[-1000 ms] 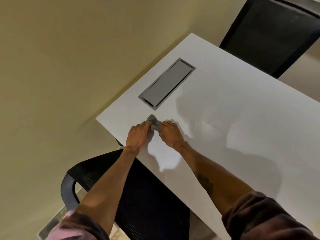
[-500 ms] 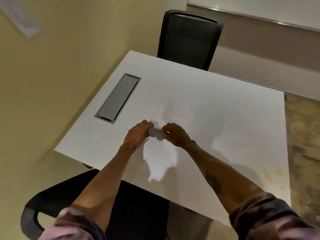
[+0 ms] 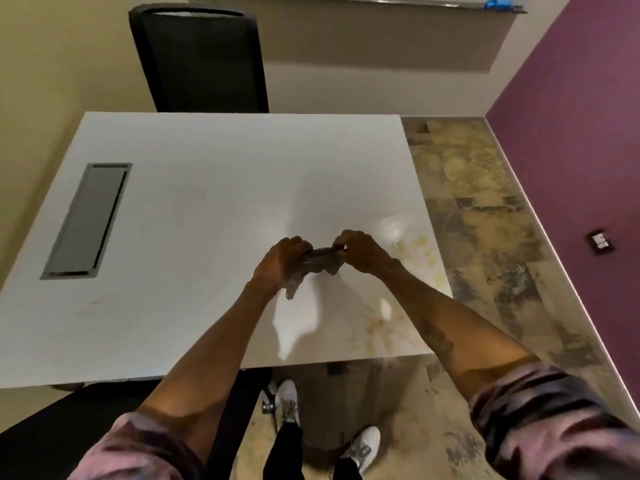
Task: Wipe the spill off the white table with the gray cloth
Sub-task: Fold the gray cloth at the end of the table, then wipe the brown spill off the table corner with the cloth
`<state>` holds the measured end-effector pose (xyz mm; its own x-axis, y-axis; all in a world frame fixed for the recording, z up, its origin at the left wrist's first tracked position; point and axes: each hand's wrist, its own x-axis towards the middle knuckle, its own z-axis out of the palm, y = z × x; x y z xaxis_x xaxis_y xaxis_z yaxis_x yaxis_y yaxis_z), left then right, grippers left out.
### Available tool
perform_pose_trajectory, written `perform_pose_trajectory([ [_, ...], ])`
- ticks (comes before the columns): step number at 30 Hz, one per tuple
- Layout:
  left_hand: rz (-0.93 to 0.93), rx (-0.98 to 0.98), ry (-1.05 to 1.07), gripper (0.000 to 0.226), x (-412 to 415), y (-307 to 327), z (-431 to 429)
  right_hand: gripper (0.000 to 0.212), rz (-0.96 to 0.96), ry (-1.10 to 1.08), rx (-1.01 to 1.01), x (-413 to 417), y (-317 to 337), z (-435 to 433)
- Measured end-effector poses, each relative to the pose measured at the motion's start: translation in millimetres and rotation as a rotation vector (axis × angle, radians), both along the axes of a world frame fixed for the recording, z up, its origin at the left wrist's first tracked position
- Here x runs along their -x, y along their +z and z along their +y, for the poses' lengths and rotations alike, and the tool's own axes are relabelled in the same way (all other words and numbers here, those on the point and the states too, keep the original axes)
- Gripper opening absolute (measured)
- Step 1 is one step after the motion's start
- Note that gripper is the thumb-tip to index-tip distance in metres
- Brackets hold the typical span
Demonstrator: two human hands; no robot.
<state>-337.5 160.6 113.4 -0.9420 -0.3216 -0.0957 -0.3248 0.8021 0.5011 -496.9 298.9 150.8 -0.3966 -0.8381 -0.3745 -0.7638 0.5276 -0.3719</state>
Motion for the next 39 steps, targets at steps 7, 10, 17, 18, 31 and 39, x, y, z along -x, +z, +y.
perform_pose_trajectory([
  [7,0.145,0.269,-0.403,0.057,22,6,80,0.028,0.025,-0.066,-0.005,14,-15,88],
  [10,0.043,0.182,-0.391,0.058,28,-9,108,0.027,0.032,-0.089,0.008,18,-23,118],
  [17,-0.065,-0.075,-0.194,0.026,49,-49,188,0.025,0.062,-0.112,0.034,30,-35,194],
  [18,-0.044,-0.083,-0.191,0.028,52,-52,201,0.026,0.071,-0.125,0.041,33,-36,206],
  [31,-0.048,-0.184,-0.345,0.036,82,-110,338,0.034,-0.049,-0.461,0.101,44,-96,326],
  [39,0.038,0.004,-0.378,0.022,86,-128,286,0.034,-0.021,-0.915,0.182,24,-136,314],
])
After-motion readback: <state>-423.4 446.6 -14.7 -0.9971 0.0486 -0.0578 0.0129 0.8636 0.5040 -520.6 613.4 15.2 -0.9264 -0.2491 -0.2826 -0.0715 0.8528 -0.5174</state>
